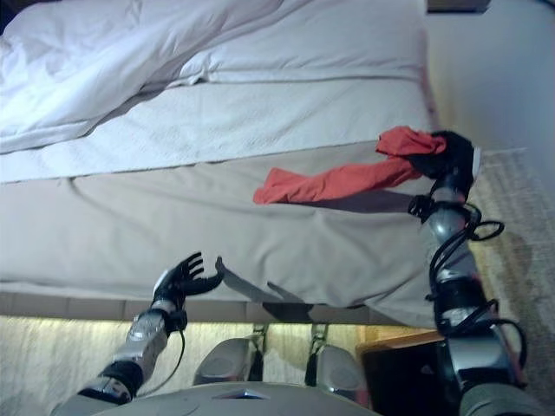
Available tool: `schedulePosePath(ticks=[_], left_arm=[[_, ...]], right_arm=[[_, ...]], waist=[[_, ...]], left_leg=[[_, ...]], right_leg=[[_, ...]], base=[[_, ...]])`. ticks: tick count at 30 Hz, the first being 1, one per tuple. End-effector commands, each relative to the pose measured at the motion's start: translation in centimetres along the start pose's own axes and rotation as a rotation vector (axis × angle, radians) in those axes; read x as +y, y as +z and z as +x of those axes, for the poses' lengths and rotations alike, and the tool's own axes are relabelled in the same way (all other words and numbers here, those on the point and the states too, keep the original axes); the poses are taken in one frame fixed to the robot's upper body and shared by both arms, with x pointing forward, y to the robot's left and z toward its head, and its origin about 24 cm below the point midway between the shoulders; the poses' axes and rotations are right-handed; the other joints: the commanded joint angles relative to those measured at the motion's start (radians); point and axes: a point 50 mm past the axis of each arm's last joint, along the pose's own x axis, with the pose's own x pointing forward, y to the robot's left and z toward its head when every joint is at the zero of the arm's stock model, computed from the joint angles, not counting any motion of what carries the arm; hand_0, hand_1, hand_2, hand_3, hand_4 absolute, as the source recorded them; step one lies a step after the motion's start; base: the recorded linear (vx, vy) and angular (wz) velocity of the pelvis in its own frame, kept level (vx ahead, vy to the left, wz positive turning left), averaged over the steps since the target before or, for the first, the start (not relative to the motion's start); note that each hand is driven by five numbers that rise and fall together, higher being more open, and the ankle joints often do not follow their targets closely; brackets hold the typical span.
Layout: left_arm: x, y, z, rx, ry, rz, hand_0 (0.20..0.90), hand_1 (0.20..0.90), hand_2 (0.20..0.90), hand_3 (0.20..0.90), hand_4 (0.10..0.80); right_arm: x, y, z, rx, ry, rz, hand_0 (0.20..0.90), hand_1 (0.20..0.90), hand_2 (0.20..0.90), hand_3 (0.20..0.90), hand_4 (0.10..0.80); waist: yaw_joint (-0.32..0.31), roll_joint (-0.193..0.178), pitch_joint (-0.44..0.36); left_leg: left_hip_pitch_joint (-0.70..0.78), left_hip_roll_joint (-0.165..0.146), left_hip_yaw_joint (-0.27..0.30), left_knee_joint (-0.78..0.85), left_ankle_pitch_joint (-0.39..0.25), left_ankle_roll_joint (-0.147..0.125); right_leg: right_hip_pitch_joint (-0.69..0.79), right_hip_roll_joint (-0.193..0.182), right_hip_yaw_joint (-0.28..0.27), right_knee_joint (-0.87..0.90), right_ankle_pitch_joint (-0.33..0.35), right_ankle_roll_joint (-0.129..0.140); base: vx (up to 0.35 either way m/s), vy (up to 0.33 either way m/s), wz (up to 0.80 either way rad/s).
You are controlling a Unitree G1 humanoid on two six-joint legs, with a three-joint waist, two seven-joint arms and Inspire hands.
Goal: Pick up the clothes from the bed and place them into the basket
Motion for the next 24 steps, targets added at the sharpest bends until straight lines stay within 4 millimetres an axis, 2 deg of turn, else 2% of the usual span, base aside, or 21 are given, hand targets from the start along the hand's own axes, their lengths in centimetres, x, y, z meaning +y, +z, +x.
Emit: schedulePosePath(ticks=[1,4,6,7,8,9,10,13,14,16,17,19,21,23,24], left_arm=[[-0.9,-3.7,-2.2,0.032,-0.047,0.077,0.900,0.900,0.900,0.900,0.800],[-0.7,-4.1,-2.4,0.046,-0.056,0.111,0.900,0.900,0.900,0.900,0.800],[0.3,-3.8,-2.3,0.051,-0.029,0.121,0.900,0.900,0.900,0.900,0.800],[0.3,-3.8,-2.3,0.051,-0.029,0.121,0.900,0.900,0.900,0.900,0.800],[1.4,-3.6,-2.2,0.065,-0.018,0.149,0.900,0.900,0.900,0.900,0.800],[1.5,-3.5,-2.2,0.064,-0.016,0.157,0.900,0.900,0.900,0.900,0.800],[2.3,-4.0,-2.4,0.092,0.001,0.180,0.900,0.900,0.900,0.900,0.800],[3.6,-4.3,-2.7,0.119,0.059,0.165,0.900,0.900,0.900,0.900,0.800],[4.7,-4.0,-2.7,0.116,0.089,0.153,0.900,0.900,0.900,0.900,0.800],[5.0,-3.7,-2.6,0.110,0.099,0.144,0.900,0.900,0.900,0.900,0.800],[5.3,-3.4,-2.4,0.105,0.105,0.138,0.900,0.900,0.900,0.900,0.800],[5.2,-2.8,-2.0,0.089,0.101,0.128,0.900,0.900,0.900,0.900,0.800],[4.8,-2.6,-1.8,0.071,0.096,0.112,0.900,0.900,0.900,0.900,0.800],[4.2,-2.3,-1.6,0.052,0.105,0.084,0.900,0.900,0.900,0.900,0.800],[3.9,-2.2,-1.5,0.043,0.106,0.078,0.900,0.900,0.900,0.900,0.800]], right_arm=[[0.3,6.2,-1.0,-0.356,0.071,0.100,0.300,0.300,0.300,0.200,0.100],[0.0,7.3,-2.0,-0.416,0.044,0.136,0.300,0.300,0.300,0.200,0.100],[-0.7,8.5,-2.3,-0.477,0.009,0.155,0.300,0.300,0.300,0.200,0.100],[-0.7,8.5,-2.3,-0.477,0.008,0.155,0.300,0.300,0.300,0.200,0.100],[-1.1,9.8,-2.4,-0.533,-0.014,0.169,0.300,0.300,0.300,0.200,0.100],[-1.2,10.0,-2.5,-0.543,-0.022,0.172,0.300,0.300,0.300,0.200,0.100],[-1.5,10.9,-2.2,-0.575,-0.037,0.173,0.300,0.300,0.300,0.200,0.100],[-1.5,11.9,-1.4,-0.585,-0.022,0.213,0.300,0.300,0.300,0.200,0.100],[-1.1,13.1,-0.9,-0.610,-0.041,0.217,0.300,0.300,0.300,0.200,0.100],[-0.9,13.4,-0.6,-0.615,-0.045,0.215,0.300,0.300,0.300,0.200,0.100],[-0.9,13.7,-0.3,-0.614,-0.059,0.213,0.300,0.300,0.300,0.200,0.100],[-0.8,14.1,0.4,-0.605,-0.071,0.233,0.300,0.300,0.300,0.200,0.100],[-0.1,14.3,0.9,-0.603,-0.077,0.248,0.300,0.300,0.300,0.200,0.100],[1.1,14.7,1.0,-0.616,-0.076,0.273,0.300,0.300,0.300,0.200,0.100],[1.4,14.9,0.9,-0.625,-0.079,0.287,0.300,0.300,0.300,0.200,0.100]], waist=[[-0.018,0.012,-0.156],[-0.040,0.022,-0.173],[-0.060,0.026,-0.177],[-0.059,0.025,-0.177],[-0.075,0.026,-0.174],[-0.076,0.027,-0.174],[-0.068,0.034,-0.176],[-0.039,0.045,-0.177],[-0.016,0.057,-0.184],[-0.002,0.068,-0.188],[0.011,0.078,-0.193],[0.049,0.080,-0.207],[0.095,0.070,-0.214],[0.133,0.045,-0.217],[0.141,0.037,-0.217]], left_leg=[[-0.020,-0.013,-0.143,0.030,-0.155,0.004],[0.016,-0.017,-0.115,-0.031,-0.134,0.013],[0.038,-0.029,-0.107,-0.070,-0.132,0.026],[0.038,-0.029,-0.106,-0.072,-0.131,0.026],[0.057,-0.036,-0.090,-0.096,-0.138,0.030],[0.060,-0.036,-0.087,-0.100,-0.140,0.031],[0.079,-0.036,-0.058,-0.124,-0.147,0.031],[0.091,-0.026,0.010,-0.149,-0.139,0.026],[0.080,-0.011,0.059,-0.151,-0.123,0.027],[0.064,0.000,0.083,-0.147,-0.111,0.031],[0.051,0.012,0.102,-0.142,-0.104,0.034],[0.014,0.029,0.158,-0.130,-0.095,0.037],[-0.007,0.044,0.216,-0.116,-0.096,0.033],[-0.031,0.055,0.267,-0.105,-0.079,0.017],[-0.040,0.063,0.276,-0.101,-0.071,0.007]], right_leg=[[-0.025,-0.027,0.055,0.059,-0.004,0.052],[-0.038,-0.053,0.076,0.044,0.039,0.086],[-0.069,-0.083,0.097,0.040,0.100,0.127],[-0.070,-0.083,0.098,0.039,0.100,0.128],[-0.117,-0.126,0.085,0.024,0.177,0.158],[-0.122,-0.131,0.082,0.020,0.187,0.161],[-0.134,-0.152,0.011,0.014,0.210,0.172],[-0.156,-0.179,-0.122,0.060,0.230,0.182],[-0.154,-0.199,-0.185,0.132,0.213,0.172],[-0.142,-0.198,-0.196,0.196,0.172,0.155],[-0.117,-0.191,-0.211,0.242,0.127,0.137],[-0.058,-0.197,-0.278,0.285,0.074,0.115],[0.018,-0.217,-0.354,0.277,0.033,0.119],[0.113,-0.194,-0.407,0.152,-0.001,0.122],[0.133,-0.179,-0.410,0.100,-0.010,0.124]], base=[[-0.092,0.249,-1.51],[-0.106,0.195,-0.94],[-0.075,0.113,-0.44],[-0.104,0.103,-0.47],[-0.086,0.083,-0.38],[-0.118,0.144,-0.68],[-0.103,0.108,-0.86],[-0.212,0.091,-0.99],[-0.368,0.091,-1.28],[-0.273,0.049,-0.93],[-0.241,0.019,-0.62],[-0.348,-0.012,-0.65],[-0.295,-0.107,-0.80],[-0.256,-0.224,-1.04],[-0.218,-0.291,-1.41]])
